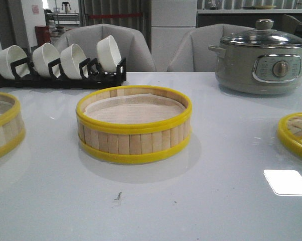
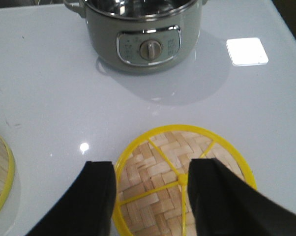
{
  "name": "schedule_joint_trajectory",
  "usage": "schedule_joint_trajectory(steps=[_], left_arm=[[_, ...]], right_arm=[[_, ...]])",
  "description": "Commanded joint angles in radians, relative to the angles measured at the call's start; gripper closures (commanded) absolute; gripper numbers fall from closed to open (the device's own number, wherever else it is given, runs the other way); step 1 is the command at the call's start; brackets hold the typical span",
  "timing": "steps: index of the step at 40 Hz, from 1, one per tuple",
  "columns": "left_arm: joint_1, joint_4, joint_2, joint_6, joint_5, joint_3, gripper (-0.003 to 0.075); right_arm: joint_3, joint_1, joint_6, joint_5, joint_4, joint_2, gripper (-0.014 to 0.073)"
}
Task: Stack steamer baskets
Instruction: 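Lower the left gripper and grasp the rim of the nearby steamer basket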
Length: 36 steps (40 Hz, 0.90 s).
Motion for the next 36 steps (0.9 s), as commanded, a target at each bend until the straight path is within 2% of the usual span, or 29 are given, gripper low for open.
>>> schedule_joint_trajectory(steps=[1, 18, 36], left_arm=[[-0.006, -0.002, 0.036, -0.010, -0.051, -0.089, 0.0248], [-0.006, 0.027, 0.325, -0.010, 0.103, -0.337, 0.0248], [-0.006, -0.025, 0.466, -0.010, 0.120, -0.360, 0.0249]], right_arm=[[-0.040, 0.000, -0.007, -0.111, -0.013, -0.011, 0.0151], [-0.040, 0.000, -0.007, -0.063, -0.013, -0.011, 0.0151], [-0.040, 0.000, -0.007, -0.062, -0.013, -0.011, 0.0151]])
